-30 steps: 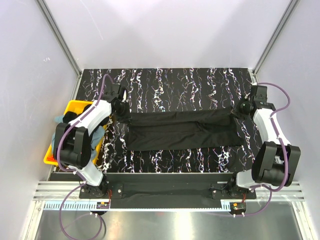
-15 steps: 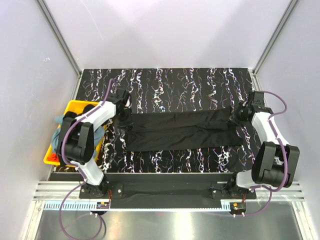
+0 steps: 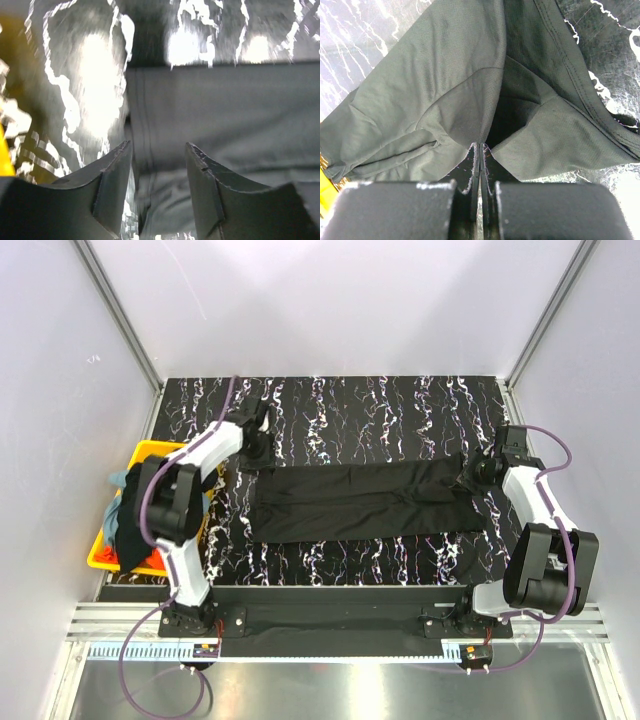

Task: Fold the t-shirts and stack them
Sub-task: Fold the tshirt

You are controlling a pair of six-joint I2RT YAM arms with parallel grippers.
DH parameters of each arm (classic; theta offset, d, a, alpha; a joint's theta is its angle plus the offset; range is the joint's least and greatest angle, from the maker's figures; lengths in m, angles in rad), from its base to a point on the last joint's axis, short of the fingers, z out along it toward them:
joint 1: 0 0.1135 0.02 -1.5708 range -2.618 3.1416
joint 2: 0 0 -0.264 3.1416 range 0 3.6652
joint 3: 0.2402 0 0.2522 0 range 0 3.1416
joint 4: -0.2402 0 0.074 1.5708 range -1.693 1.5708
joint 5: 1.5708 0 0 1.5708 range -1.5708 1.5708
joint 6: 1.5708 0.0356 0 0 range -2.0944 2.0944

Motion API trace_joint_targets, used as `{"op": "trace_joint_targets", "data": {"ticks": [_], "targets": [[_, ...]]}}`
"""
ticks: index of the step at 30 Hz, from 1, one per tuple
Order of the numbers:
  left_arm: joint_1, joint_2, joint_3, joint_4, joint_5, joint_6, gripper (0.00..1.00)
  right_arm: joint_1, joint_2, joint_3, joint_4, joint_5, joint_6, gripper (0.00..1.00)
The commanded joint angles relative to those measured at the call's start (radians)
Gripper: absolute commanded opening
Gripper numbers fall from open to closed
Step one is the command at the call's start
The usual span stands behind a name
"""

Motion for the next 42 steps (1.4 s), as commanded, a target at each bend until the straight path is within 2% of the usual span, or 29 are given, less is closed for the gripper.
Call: {"op": "trace_joint_targets", "data": {"ticks": [1,6,8,10,11,12,13,16,20,21,22,24,25,26,28,31,34,37,42], "targets": [[-0.006,0.087,0.085,-0.003,-0.027,0.043,0.51,-0.002,-0.007,0.001,0.03,-0.028,0.009,0.0],[-0.004,0.138,0.122,-0.005,-0.07,0.042,0.52,-0.002,0.004,0.024,0.031,-0.028,0.009,0.0],[-0.004,0.158,0.148,-0.004,-0.087,0.048,0.49,-0.002,0.001,0.026,0.029,-0.025,0.012,0.0],[-0.002,0.19,0.174,-0.008,-0.096,0.059,0.38,-0.002,0.002,0.023,0.031,0.001,0.017,0.0],[-0.002,0.196,0.182,-0.009,-0.098,0.06,0.17,-0.002,0.004,0.024,0.029,0.014,0.021,0.0],[-0.001,0.204,0.188,-0.009,-0.104,0.051,0.05,-0.002,0.004,0.023,0.031,0.036,0.026,0.0],[0.005,0.201,0.197,-0.011,-0.122,0.043,0.0,-0.002,0.004,0.022,0.031,0.041,0.029,0.0],[0.014,0.19,0.214,-0.006,-0.168,0.005,0.0,-0.002,0.007,0.032,0.031,0.048,0.035,0.0],[0.022,0.212,0.241,-0.004,-0.161,-0.013,0.0,-0.002,0.018,0.036,0.031,0.053,0.035,0.0],[0.022,0.225,0.246,-0.003,-0.158,-0.015,0.04,-0.002,0.027,0.036,0.031,0.051,0.035,0.0],[0.022,0.232,0.246,-0.006,-0.149,-0.017,0.13,-0.002,0.033,0.039,0.031,0.048,0.035,0.0],[0.022,0.235,0.237,-0.021,-0.149,-0.027,0.24,-0.002,0.044,0.049,0.031,0.033,0.032,0.0],[0.022,0.227,0.22,-0.034,-0.158,-0.032,0.37,-0.002,0.044,0.052,0.032,0.027,0.031,0.0],[0.021,0.215,0.211,-0.038,-0.165,-0.036,0.45,-0.002,0.045,0.058,0.034,0.021,0.031,0.01],[0.016,0.169,0.193,-0.052,-0.196,-0.041,0.53,-0.004,0.053,0.078,0.035,0.024,0.014,0.01],[-0.005,0.089,0.182,-0.064,-0.172,-0.03,0.55,-0.004,0.085,0.143,0.026,0.042,0.015,0.02],[-0.053,0.014,0.154,-0.054,-0.121,-0.023,0.56,-0.004,0.193,0.243,0.029,-0.039,0.029,0.05],[-0.106,-0.006,0.095,-0.008,-0.034,-0.035,0.55,-0.004,0.261,0.298,0.029,-0.036,0.046,0.09],[-0.16,0.009,0.038,0.011,0.028,-0.052,0.55,-0.004,0.418,0.415,0.027,-0.044,0.008,0.13]]}}
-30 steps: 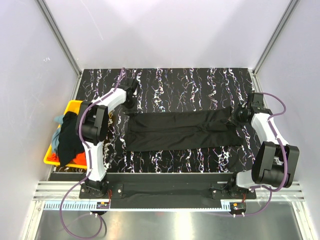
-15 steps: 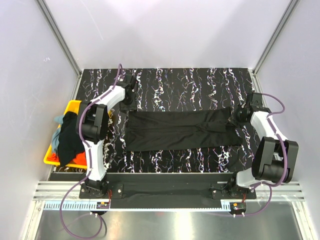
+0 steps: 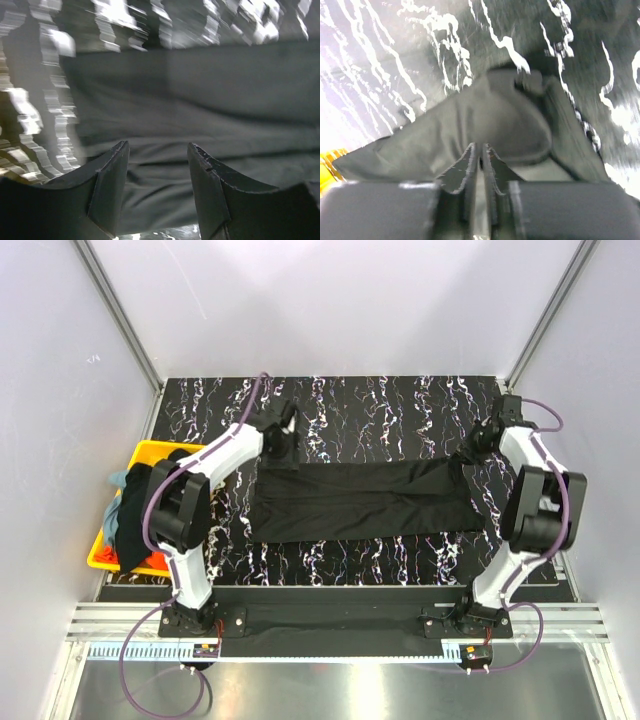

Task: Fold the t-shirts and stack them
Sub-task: Fold the tshirt

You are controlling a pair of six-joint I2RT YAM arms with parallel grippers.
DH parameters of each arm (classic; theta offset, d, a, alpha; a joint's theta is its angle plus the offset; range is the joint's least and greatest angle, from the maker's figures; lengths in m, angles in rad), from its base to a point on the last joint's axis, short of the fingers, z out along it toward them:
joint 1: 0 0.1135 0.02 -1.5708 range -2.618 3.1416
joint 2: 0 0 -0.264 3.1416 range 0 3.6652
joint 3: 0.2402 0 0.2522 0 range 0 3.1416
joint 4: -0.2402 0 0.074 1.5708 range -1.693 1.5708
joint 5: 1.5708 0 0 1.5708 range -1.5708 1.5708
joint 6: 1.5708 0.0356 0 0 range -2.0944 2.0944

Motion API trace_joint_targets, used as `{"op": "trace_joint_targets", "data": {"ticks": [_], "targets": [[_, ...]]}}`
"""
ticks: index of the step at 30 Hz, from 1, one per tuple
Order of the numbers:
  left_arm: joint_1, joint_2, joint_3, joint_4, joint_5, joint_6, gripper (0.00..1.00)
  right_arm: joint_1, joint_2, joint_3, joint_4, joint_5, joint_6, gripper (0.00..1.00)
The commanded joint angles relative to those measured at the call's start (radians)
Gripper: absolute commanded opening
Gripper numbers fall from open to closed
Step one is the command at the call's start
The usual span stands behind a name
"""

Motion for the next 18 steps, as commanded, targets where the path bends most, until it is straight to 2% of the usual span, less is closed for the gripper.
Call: {"op": "trace_joint_targets", "data": {"ticks": [1,3,4,8,11,18], "targets": [[-0.022,0.001,-0.053,0.031,0.095,-0.018,0.55,-0.003,0.089,0.136,0.005,-0.052,-0.035,0.18],[-0.025,-0.009,-0.073,0.047,0.121,-0.024,0.55,-0.003,0.145,0.179,-0.017,-0.108,-0.055,0.25],[-0.026,-0.012,-0.077,0.048,0.132,-0.027,0.55,-0.003,0.152,0.199,-0.026,-0.106,-0.05,0.32],[-0.028,-0.03,-0.102,0.067,0.185,-0.031,0.54,-0.003,0.067,0.182,-0.083,0.04,0.017,0.39],[-0.026,-0.02,-0.102,0.084,0.233,-0.03,0.55,-0.003,-0.007,0.147,-0.158,0.127,0.071,0.39],[-0.026,0.08,-0.013,0.09,0.33,-0.041,0.55,-0.001,-0.186,-0.13,-0.097,0.161,0.186,0.35]]}}
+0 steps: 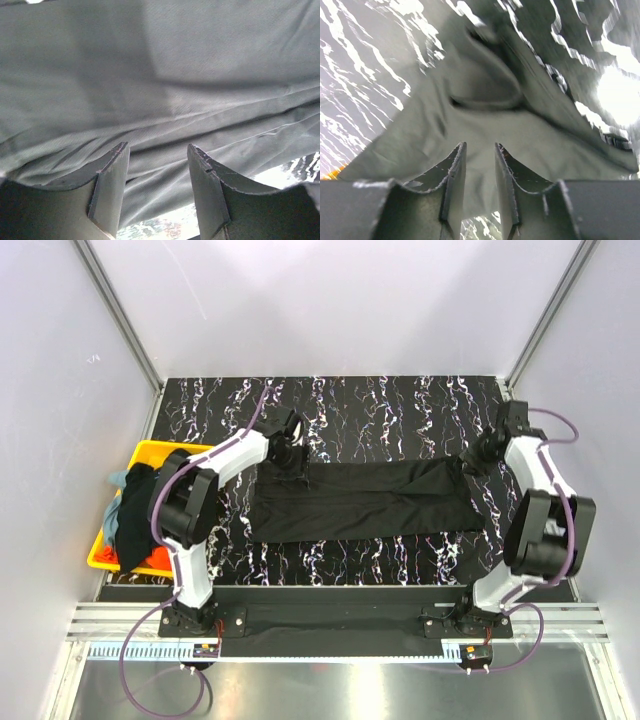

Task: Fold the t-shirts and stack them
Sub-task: Fold the tshirt

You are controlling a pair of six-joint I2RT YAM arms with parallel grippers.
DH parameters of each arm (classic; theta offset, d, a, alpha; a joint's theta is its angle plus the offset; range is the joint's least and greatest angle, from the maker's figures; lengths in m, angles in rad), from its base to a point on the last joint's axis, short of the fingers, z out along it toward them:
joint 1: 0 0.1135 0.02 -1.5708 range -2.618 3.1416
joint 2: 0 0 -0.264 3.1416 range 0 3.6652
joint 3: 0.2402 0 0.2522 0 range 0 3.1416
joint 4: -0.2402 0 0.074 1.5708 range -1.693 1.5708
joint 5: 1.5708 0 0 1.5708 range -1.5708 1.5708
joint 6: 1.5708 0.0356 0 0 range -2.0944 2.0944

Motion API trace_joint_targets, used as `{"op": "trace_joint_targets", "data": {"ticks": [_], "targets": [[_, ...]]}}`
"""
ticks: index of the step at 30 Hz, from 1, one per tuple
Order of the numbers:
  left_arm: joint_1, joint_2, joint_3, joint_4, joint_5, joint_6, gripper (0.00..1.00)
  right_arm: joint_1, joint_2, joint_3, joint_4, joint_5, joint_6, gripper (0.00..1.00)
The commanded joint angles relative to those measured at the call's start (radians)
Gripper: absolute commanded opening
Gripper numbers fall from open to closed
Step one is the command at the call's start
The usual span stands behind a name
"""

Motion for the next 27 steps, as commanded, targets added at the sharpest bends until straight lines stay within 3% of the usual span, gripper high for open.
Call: {"op": "trace_joint_targets", "data": {"ticks": [1,4,9,16,27], "targets": [[0.004,0.064,0.075,0.036,0.093,-0.014,0.55,0.0,-0.09,-0.138,0.017,0.042,0.093,0.34],[0.011,0.097,0.092,0.036,0.107,-0.021,0.55,0.0,-0.135,-0.244,0.083,-0.007,0.155,0.34],[0.011,0.11,0.05,0.036,0.002,-0.037,0.55,0.006,-0.163,-0.394,0.263,-0.034,0.241,0.34],[0.011,0.12,0.037,0.034,-0.034,-0.048,0.56,0.008,-0.112,-0.404,0.378,-0.02,0.275,0.38],[0.011,0.103,0.042,0.034,-0.046,-0.049,0.56,0.009,-0.046,-0.394,0.413,-0.026,0.291,0.39]]}}
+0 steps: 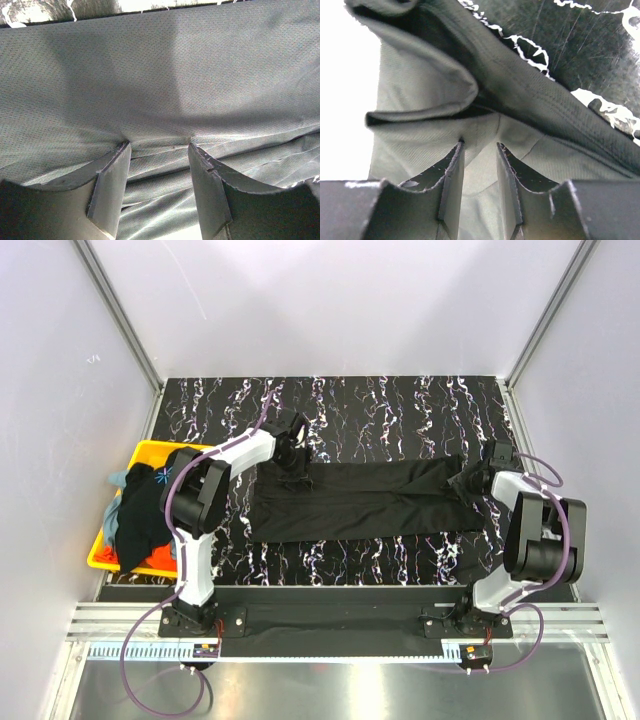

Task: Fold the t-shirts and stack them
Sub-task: Fold the tshirt

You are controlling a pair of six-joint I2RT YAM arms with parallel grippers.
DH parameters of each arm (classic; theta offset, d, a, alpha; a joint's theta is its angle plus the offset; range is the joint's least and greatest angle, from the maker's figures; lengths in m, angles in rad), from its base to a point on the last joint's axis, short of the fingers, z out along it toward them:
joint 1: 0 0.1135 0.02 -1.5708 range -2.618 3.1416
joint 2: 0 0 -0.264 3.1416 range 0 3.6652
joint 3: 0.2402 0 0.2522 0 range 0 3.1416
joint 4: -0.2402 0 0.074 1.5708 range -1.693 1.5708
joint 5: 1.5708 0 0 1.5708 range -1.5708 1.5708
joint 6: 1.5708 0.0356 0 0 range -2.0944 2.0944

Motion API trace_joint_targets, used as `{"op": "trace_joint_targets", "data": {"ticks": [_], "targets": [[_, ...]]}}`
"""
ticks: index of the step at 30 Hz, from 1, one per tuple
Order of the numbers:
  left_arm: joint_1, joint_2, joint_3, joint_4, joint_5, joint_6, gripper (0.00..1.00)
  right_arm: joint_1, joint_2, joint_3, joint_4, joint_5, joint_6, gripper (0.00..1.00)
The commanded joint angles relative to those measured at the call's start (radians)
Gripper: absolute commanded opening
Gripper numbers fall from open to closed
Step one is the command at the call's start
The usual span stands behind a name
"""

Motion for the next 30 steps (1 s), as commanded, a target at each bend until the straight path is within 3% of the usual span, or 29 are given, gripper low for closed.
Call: {"op": "trace_joint_targets", "data": {"ticks": [1,8,12,14,21,23,30], "targets": [[0.006,-0.016,-0.01,0.012,-0.046,-0.004,0.56,0.013,0.027,0.026,0.041,0.002,0.023,0.39],[0.007,-0.018,-0.014,0.012,-0.051,-0.007,0.56,0.028,0.061,0.035,0.046,0.045,0.026,0.36],[0.006,-0.018,-0.012,0.012,-0.063,-0.007,0.56,0.028,0.035,0.044,0.044,0.051,0.018,0.07],[0.007,-0.015,-0.012,0.014,-0.069,-0.009,0.56,0.028,0.012,0.052,0.038,0.037,0.017,0.01],[0.009,0.001,-0.004,0.014,-0.072,-0.013,0.57,0.028,-0.069,0.077,-0.016,-0.009,0.032,0.04],[0.009,0.004,-0.007,0.015,-0.074,-0.012,0.57,0.028,-0.078,0.08,-0.034,-0.009,0.028,0.0],[0.009,0.004,-0.004,0.014,-0.083,-0.01,0.57,0.028,-0.124,0.115,-0.15,-0.053,0.017,0.0]]}}
